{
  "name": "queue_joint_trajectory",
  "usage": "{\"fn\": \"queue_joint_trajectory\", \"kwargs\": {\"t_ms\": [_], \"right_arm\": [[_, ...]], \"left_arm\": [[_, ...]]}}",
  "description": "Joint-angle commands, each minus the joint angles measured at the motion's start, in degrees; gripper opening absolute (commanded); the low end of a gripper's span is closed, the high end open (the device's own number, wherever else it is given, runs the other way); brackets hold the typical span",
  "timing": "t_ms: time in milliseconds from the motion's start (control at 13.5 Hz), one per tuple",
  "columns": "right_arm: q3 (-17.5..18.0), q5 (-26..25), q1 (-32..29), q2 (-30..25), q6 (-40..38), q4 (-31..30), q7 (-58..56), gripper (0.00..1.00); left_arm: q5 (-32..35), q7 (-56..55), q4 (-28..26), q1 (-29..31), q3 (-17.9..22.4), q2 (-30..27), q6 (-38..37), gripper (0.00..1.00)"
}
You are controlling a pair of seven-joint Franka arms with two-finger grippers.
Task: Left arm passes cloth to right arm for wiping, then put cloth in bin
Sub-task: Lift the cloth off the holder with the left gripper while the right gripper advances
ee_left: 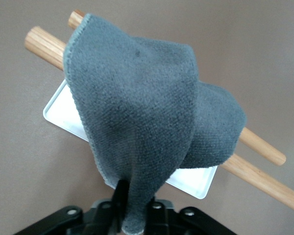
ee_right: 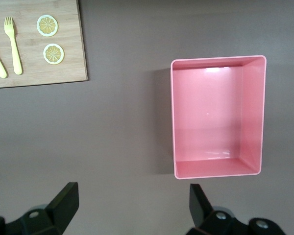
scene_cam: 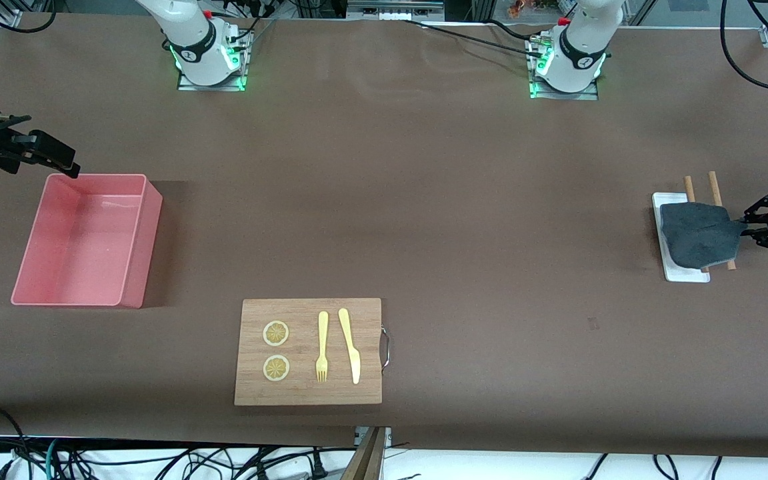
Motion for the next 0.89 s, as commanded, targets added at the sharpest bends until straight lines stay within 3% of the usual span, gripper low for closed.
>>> {"fn": "queue_joint_trajectory", "kwargs": {"t_ms": [0, 445, 816], "right_arm": [[0.26, 0.32, -0.46, 0.72, -0.35, 1.49, -0.79, 1.00], [0.26, 0.41, -0.46, 0.72, -0.35, 1.49, -0.27, 1.00], [0.26, 0.23, -0.37, 1.78, -0.18, 1.49, -0.35, 1.00]], "left_arm": [[-0.85, 1.60, 0.53, 0.14, -0.12, -1.37, -0.81, 0.00], [-0.41, -4.88, 5.80, -1.08, -0.73, -4.97, -6.77, 0.00], [3.54, -23.14, 7.57, -9.06, -0.82, -10.76, -15.04, 0.00]]}}
